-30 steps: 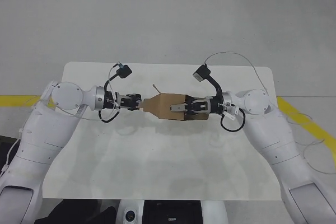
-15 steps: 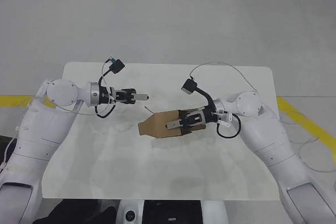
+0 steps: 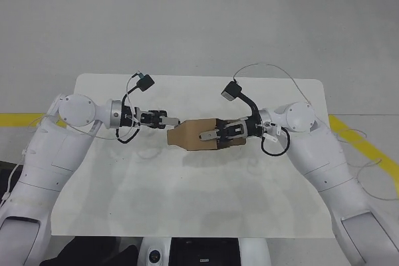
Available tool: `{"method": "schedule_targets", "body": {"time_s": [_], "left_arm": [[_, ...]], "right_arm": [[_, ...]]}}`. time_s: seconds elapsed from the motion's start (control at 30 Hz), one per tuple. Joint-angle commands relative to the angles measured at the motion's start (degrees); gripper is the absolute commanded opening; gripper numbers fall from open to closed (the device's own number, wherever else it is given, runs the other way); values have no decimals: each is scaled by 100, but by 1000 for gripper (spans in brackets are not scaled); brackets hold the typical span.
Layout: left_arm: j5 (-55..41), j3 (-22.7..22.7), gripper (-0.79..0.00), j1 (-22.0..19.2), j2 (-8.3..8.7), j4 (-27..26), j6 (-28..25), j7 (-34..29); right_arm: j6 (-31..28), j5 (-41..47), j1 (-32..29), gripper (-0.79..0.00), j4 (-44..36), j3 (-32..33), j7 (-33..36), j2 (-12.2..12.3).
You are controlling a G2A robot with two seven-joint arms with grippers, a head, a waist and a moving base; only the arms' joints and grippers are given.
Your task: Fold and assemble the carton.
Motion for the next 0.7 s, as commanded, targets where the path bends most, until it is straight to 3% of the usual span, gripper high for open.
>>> {"method": "schedule_targets", "body": {"time_s": [0.0,0.67], "left_arm": [[-3,14,0,5,-2,-26,5,-18],[-25,108,0,-11,-28,-80,25,-52]], "right_arm": [[-12,-2,9,-785,7,-13,-38,-8],[-91,48,131,-785,105,-222,-41,-114]]}}
